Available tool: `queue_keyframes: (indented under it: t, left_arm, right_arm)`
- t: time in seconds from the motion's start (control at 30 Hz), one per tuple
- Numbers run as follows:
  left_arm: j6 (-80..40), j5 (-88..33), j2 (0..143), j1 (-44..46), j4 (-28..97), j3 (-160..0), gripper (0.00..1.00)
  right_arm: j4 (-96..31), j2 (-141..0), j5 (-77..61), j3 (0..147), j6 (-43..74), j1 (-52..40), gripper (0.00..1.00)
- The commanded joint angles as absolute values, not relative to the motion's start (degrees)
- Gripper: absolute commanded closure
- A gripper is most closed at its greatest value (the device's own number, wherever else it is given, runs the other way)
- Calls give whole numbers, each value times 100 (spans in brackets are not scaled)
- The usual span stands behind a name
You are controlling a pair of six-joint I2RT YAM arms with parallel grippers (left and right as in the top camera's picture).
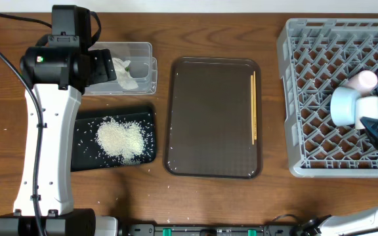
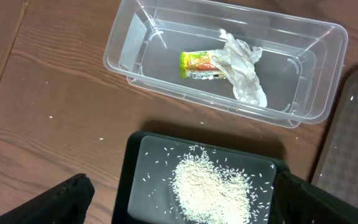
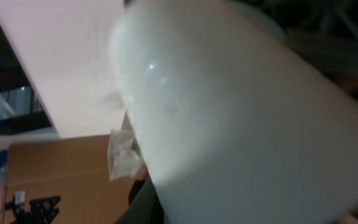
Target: Sort waste into correct bins and load items into the dishwasher rack
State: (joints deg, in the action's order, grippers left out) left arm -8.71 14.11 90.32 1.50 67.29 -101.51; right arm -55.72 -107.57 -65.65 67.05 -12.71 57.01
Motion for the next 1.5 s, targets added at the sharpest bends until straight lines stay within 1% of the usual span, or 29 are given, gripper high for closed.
queue_keyframes:
  t: [0.0, 0.27, 0.4, 0.6, 0.73, 0.77, 0.8, 0.9, 0.93, 1.03, 1.3, 1.47]
  left_arm:
    - [-816, 1463, 8991, 126, 6746, -10147, 4]
    - [-816, 1463, 8991, 126, 6746, -10147, 4]
    - [-816, 1463, 8991, 126, 6744, -10147, 4]
    - [-816, 1463, 8991, 126, 6746, -10147, 4]
    - [-816, 1463, 8991, 126, 6746, -10147, 4]
    - [-816, 1463, 8991, 126, 6746, -10147, 4]
    - [-816, 1463, 8991, 126, 6746, -10147, 4]
    - [-816, 1463, 8991, 126, 6746, -10147, 4]
    - [-816, 1463, 8991, 126, 6746, -10147, 4]
    - [-816, 1463, 8991, 126, 6746, -10147, 4]
    - [-816, 1463, 8991, 126, 6746, -10147, 4]
    - [-816, 1463, 8991, 126, 6746, -10147, 4]
  right_arm:
    - [-5430, -11220, -3769, 6484, -784, 6025, 88]
    - [-5487, -10490, -3752, 6484, -552, 6073, 83]
    - [-5487, -9896, -3754, 6560, -336, 6073, 78]
    - [-5470, -8917, -3811, 6766, -43, 6069, 76]
    - [-5290, -8202, -3828, 6827, 440, 6066, 71]
    - [-5203, -8036, -3879, 6827, 561, 6062, 71]
    - [-5113, -7911, -3933, 6827, 633, 6049, 76]
    - [-4737, -7623, -4066, 6827, 746, 5889, 95]
    - [-4617, -7570, -4066, 6827, 753, 5774, 99]
    - [-4309, -7588, -3865, 6825, 768, 5389, 99]
    - [-3417, -7902, -1588, 6825, 766, 4209, 99]
    - [-3044, -8169, -1203, 6825, 768, 3992, 99]
